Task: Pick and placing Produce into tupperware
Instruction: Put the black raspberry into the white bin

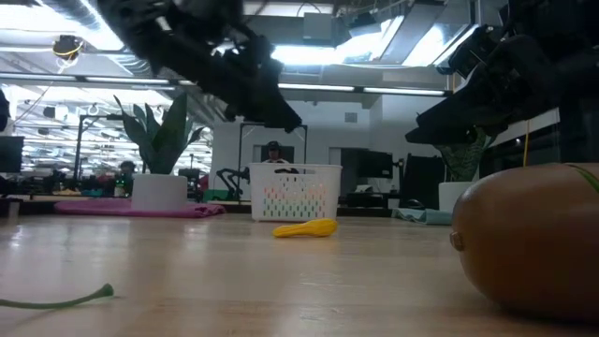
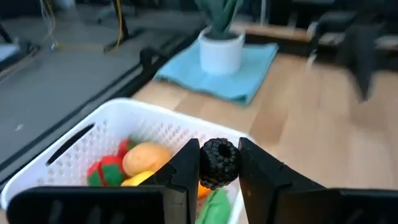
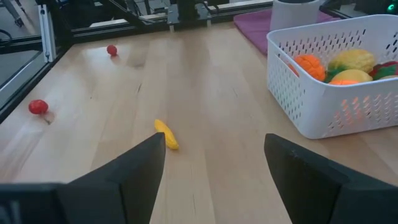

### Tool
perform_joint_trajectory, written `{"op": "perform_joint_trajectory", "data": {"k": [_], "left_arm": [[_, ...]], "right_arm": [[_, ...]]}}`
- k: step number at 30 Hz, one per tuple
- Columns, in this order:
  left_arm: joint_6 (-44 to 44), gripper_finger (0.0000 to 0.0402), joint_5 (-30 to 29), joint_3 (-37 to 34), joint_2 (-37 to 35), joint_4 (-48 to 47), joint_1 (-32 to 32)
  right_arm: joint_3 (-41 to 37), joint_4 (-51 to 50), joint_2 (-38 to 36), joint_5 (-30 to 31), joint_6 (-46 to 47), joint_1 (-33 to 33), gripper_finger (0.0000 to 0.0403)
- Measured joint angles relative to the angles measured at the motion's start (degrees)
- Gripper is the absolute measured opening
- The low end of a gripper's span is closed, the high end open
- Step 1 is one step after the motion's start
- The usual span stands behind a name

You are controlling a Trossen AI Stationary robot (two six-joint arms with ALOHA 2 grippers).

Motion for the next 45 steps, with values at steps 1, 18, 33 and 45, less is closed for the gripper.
{"op": "perform_joint_trajectory", "data": {"k": [1, 18, 33, 45], "left_arm": [[0.01, 0.0079, 0.08, 1.35, 0.39, -2.63, 0.66], [1.50, 0.0079, 8.83, 18.26, 2.80, -35.05, 7.69], [1.46, 0.0079, 11.78, 19.46, 6.37, -37.00, 8.95], [1.85, 0.0135, 11.17, 19.40, 13.35, -36.40, 9.54]], "right_arm": [[0.00, 0.00, 0.00, -0.02, 0.00, 0.00, 0.0275], [-0.02, -1.66, 0.00, -0.13, 0.22, 0.00, 0.0275], [-0.02, -1.79, -0.02, -0.13, 0.39, 0.00, 0.0275], [-0.04, -2.14, 0.07, -0.11, 0.39, 0.00, 0.0275]]}}
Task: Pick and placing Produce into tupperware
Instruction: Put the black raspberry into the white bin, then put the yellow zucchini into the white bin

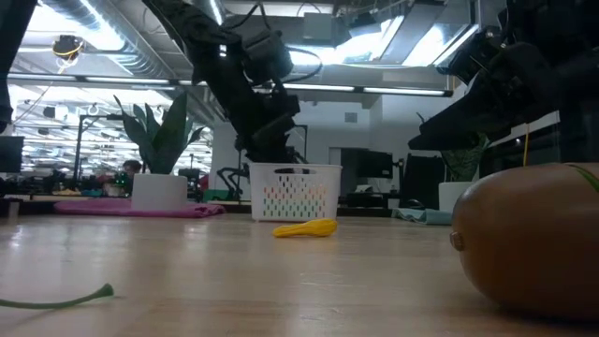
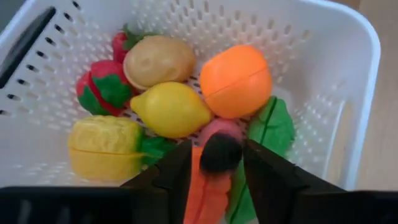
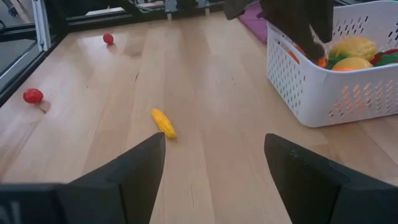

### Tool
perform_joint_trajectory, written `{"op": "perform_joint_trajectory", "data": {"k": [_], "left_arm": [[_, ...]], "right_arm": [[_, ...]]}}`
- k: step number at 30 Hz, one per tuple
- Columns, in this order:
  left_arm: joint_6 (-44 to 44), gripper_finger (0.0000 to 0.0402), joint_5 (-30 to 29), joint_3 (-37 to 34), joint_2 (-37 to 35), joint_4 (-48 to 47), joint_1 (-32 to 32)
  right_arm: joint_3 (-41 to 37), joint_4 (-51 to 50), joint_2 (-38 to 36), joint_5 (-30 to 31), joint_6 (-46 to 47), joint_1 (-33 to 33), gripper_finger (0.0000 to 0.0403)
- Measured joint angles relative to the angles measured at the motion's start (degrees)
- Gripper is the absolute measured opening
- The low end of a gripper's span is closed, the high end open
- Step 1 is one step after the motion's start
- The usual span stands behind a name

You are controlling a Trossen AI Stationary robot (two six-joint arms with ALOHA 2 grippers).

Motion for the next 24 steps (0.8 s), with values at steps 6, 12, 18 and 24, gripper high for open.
{"op": "perform_joint_trajectory", "data": {"k": [6, 12, 18, 24], "left_arm": [[2.84, 0.0163, -0.09, 0.03, -0.88, 2.55, 0.06], [4.53, 0.0170, -0.23, 0.02, -4.98, 3.25, -1.78], [5.84, 0.0161, -0.22, -4.10, -12.80, 8.15, -7.10], [2.41, 0.0154, -1.89, -17.13, -22.90, 19.26, -13.95]], "right_arm": [[0.00, 0.00, 0.02, 0.00, -0.11, 0.00, 0.0275], [0.00, 0.04, 0.03, 0.00, -0.22, 0.00, 0.0275], [0.00, 0.04, 0.04, 0.00, -0.28, 0.00, 0.0275], [0.00, 0.22, 0.04, -0.08, -0.24, 0.00, 0.0275]]}}
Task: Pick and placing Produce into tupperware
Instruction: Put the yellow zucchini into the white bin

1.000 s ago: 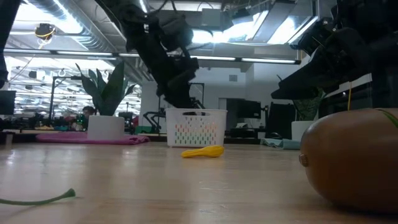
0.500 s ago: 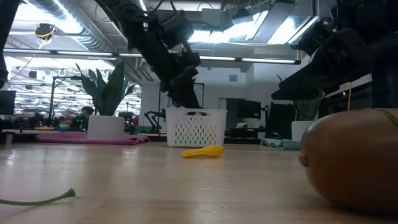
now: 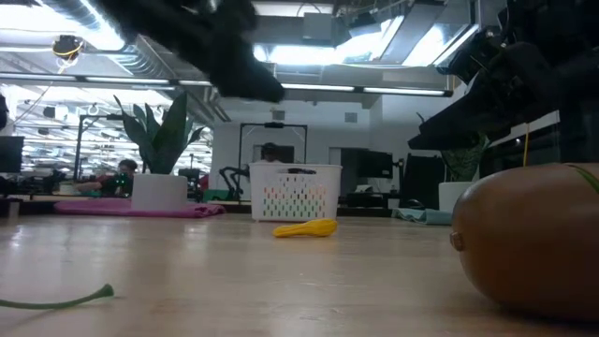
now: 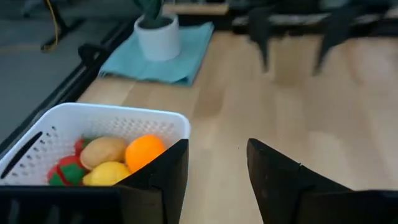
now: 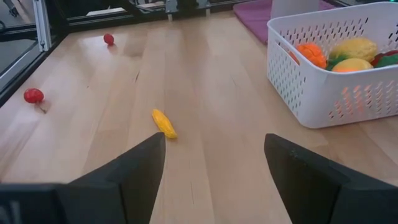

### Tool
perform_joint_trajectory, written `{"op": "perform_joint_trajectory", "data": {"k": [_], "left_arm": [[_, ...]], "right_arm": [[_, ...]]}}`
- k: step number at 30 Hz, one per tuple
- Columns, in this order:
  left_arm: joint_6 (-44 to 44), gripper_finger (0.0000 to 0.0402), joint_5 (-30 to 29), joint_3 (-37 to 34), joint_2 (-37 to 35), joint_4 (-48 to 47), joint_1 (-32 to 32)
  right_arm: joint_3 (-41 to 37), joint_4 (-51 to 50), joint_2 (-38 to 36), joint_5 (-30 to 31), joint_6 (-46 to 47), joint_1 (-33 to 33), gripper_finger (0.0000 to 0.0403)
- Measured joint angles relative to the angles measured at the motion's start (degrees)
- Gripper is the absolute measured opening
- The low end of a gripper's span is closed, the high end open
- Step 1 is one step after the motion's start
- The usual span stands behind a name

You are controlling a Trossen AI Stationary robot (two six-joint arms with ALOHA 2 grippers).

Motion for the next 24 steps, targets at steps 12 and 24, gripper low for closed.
{"op": "perform_joint_trajectory", "data": {"k": [12, 24], "left_arm": [[-2.02, 0.0161, -9.38, -23.22, -21.91, 19.03, -19.16], [0.41, 0.0163, -13.63, -32.38, -28.22, 24.89, -27.08]], "right_arm": [[1.52, 3.64, 0.00, -1.13, -3.70, 0.05, 0.0275], [12.89, 1.74, 7.56, -2.03, -13.60, 2.50, 0.0275]]}}
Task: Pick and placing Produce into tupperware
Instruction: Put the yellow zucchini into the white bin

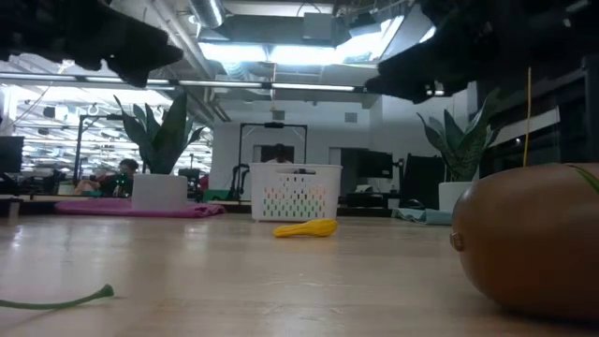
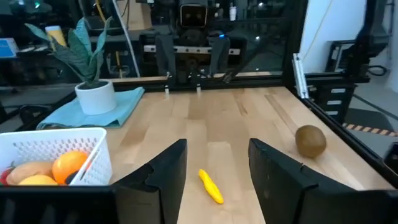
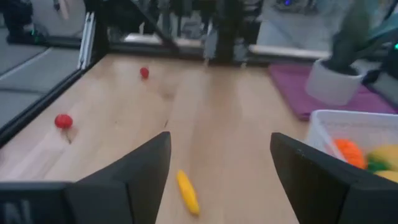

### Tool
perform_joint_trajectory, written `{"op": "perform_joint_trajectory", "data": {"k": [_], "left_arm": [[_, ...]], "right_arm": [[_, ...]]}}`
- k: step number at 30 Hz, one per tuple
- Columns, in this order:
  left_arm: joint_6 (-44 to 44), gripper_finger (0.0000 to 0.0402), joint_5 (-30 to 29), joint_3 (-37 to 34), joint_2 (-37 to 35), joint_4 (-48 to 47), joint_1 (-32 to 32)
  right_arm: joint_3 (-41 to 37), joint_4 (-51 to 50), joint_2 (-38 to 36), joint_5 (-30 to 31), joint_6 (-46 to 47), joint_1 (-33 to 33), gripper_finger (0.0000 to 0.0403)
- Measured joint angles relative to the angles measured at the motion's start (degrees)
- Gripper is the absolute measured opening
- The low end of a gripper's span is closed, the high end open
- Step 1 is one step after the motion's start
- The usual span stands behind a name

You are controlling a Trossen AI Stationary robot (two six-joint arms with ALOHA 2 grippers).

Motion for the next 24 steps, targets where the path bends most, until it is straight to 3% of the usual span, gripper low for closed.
{"op": "perform_joint_trajectory", "data": {"k": [15, 24], "left_arm": [[-0.23, 0.0151, 0.05, -2.63, 0.00, 2.43, -1.74], [-0.25, 0.0164, 0.14, -2.63, 0.04, 2.33, -1.76]], "right_arm": [[32.98, -45.52, 16.58, -1.93, -0.09, 0.56, 0.0275], [48.14, -71.11, 22.53, -4.96, 1.65, 0.56, 0.0275]]}}
